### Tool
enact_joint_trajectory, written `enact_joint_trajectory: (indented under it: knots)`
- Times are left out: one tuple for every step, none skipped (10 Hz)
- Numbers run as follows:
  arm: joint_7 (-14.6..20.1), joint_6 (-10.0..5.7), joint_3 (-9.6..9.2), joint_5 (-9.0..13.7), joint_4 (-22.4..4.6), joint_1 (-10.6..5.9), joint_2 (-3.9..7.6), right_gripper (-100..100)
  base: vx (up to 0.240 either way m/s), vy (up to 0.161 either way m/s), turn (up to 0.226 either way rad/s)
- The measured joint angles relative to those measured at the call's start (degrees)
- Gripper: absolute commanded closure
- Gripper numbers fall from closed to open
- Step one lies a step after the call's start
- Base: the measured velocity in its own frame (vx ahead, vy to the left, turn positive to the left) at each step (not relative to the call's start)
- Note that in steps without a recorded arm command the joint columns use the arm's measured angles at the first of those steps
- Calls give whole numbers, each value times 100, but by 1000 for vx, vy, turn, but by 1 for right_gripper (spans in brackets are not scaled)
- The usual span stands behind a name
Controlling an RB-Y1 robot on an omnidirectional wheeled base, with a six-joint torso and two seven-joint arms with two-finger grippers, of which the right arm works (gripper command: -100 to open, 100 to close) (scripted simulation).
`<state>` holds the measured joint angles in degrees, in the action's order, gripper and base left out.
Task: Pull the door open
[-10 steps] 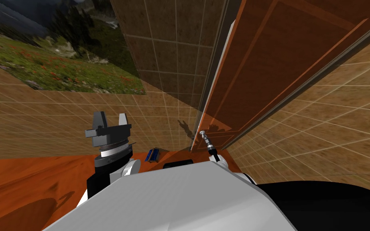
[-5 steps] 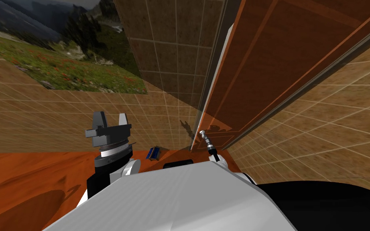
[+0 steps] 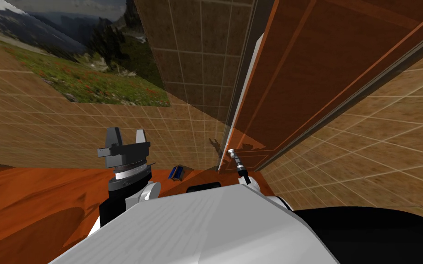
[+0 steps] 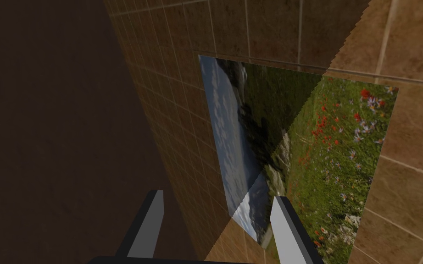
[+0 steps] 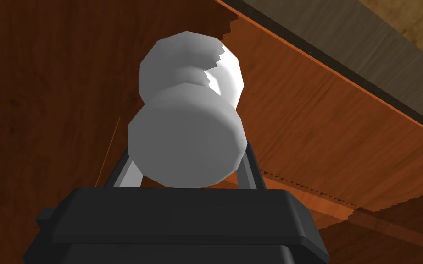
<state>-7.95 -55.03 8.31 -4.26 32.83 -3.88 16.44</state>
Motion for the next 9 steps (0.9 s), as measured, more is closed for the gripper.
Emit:
enact_joint_trajectory:
  knots:
    - [116, 63, -23, 36, 108, 52, 1, 100, -47, -27, 60]
    - [258, 61, -53, 110, 58, 21, 9, 100, -40, -29, 51]
    - [359, 45, -70, 150, 36, 13, 10, 100, -46, -25, 65]
    - [494, 123, -101, 222, 179, 80, -2, 100, -37, -20, 31]
    - [597, 126, -122, 261, 124, 38, 4, 100, -46, -18, 67]
    - [746, 100, -153, 335, 54, 3, 26, 100, -73, -30, 116]
    - [914, 138, -193, 439, 114, 30, 39, 100, -60, -33, 53]
    - [1047, 125, -216, 488, 51, -11, 40, 100, -51, -28, 67]
    - [1203, 132, -252, 565, 48, -8, 43, 100, -37, -22, 36]
